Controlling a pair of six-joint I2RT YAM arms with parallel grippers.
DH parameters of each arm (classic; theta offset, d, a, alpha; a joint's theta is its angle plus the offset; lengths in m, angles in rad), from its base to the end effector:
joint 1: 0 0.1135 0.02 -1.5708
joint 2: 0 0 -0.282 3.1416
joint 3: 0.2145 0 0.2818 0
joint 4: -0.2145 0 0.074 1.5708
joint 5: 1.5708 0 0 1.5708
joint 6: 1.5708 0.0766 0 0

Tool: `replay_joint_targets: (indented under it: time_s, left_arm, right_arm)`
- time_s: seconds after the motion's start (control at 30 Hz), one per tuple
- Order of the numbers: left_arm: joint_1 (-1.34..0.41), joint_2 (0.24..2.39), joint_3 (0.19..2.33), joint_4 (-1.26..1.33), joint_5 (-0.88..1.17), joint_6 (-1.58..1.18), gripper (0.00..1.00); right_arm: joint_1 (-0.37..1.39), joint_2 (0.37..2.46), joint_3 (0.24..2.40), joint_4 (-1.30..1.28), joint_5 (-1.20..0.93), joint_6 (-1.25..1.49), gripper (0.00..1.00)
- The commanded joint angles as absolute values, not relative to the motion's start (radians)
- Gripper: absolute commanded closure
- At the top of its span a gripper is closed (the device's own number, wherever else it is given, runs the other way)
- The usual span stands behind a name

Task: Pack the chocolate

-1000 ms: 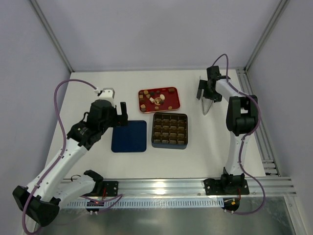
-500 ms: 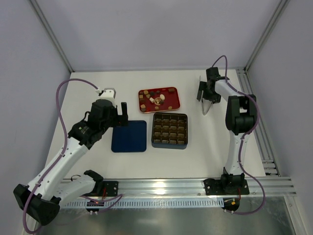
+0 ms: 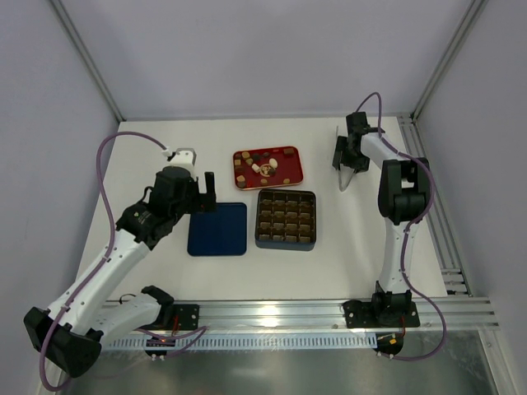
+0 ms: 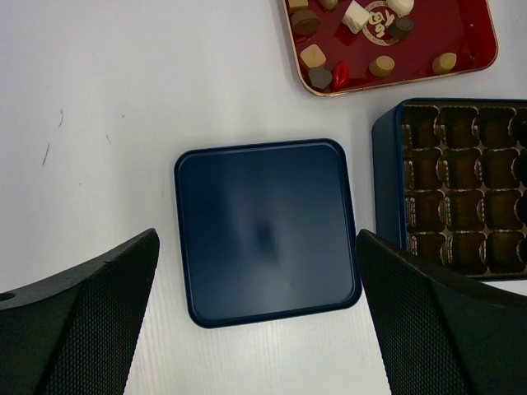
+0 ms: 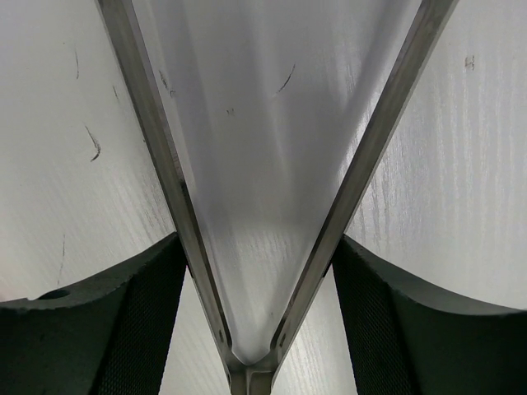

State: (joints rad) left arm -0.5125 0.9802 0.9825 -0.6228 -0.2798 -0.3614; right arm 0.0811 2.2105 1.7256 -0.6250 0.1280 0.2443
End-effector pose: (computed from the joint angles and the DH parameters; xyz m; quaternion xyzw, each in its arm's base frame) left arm 0.2355 -0.1082 0.3225 0.0029 0.8828 -0.0794 0.4629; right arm 0.5257 0.0329 0.1301 0.0938 0.9671 -0.0245 0.2350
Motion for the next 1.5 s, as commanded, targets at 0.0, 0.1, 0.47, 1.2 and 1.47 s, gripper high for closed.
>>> replay_joint_targets:
  time_s: [0.0, 0.1, 0.47, 1.2, 1.47]
  left_arm:
    - [-0.515, 0.980, 0.992, -0.614, -0.290, -0.353, 0.00]
    - [-0.514, 0.979, 0.992, -0.614, -0.290, -0.354, 0.00]
    - [-0.514, 0.977, 0.992, -0.615, -0.284, -0.353, 0.00]
    - [-0.514, 0.974, 0.996, -0.615, -0.272, -0.356, 0.00]
    - [-0.514, 0.968, 0.994, -0.615, -0.272, -0.356, 0.00]
  right_arm:
    - [0.080, 2.217, 1.766, -0.650, 0.133, 0.248, 0.29]
    - [0.080, 2.212, 1.769, -0.653, 0.117, 0.255, 0.30]
    - [0.078, 2.209, 1.769, -0.658, 0.098, 0.273, 0.31]
    - [0.121, 1.855, 1.615, -0.650, 0.074, 0.268, 0.50]
    - [0.146, 1.718, 1.531, -0.650, 0.060, 0.276, 0.51]
